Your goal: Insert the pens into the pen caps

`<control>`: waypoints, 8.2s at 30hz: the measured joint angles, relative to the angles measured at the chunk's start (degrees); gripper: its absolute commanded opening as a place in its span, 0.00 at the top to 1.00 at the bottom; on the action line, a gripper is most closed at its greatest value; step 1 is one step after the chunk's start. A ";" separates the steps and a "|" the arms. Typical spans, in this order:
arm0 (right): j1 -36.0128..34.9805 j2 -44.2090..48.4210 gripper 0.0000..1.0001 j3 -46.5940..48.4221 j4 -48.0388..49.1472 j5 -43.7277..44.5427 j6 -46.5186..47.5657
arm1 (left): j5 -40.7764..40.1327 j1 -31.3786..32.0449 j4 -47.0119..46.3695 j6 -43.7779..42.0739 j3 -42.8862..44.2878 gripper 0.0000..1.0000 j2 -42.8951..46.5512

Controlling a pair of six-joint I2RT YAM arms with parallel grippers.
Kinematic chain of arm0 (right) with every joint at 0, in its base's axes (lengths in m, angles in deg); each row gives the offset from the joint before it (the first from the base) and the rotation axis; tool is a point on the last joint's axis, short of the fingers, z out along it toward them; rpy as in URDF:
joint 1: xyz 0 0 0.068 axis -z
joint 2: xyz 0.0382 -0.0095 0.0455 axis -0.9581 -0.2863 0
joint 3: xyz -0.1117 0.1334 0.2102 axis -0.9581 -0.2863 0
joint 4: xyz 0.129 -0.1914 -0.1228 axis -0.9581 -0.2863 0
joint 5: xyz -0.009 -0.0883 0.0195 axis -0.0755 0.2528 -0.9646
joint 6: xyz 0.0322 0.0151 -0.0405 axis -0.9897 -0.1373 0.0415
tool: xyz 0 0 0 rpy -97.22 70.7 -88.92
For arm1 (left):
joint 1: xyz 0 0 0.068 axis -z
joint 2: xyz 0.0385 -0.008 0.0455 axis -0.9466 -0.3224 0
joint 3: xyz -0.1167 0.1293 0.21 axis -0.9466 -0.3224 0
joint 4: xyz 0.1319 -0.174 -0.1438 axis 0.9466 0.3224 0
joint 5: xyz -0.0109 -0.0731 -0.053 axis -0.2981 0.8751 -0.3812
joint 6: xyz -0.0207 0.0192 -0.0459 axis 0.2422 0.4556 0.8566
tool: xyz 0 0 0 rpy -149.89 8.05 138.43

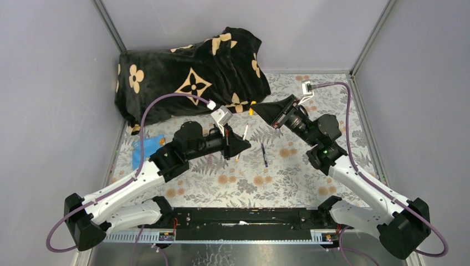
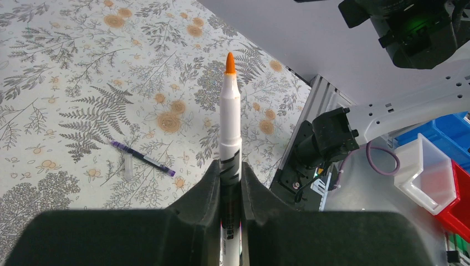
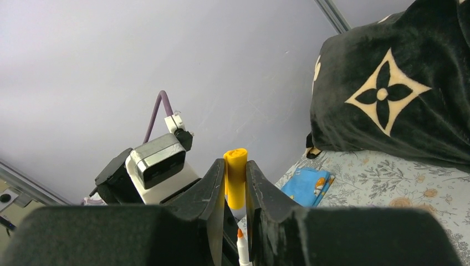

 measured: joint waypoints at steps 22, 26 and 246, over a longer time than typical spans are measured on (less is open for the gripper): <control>-1.33 -1.49 1.00 -1.66 2.45 -2.95 0.04 | -1.03 0.00 -0.39 -0.24 0.20 1.00 0.20; -1.42 -1.42 1.00 -1.95 2.69 -2.97 0.09 | -1.20 0.00 -0.44 -0.24 0.20 1.00 0.46; -24.20 23.39 0.38 -1.03 -28.61 24.81 34.25 | 10.75 0.83 -6.19 -1.90 16.68 1.00 4.00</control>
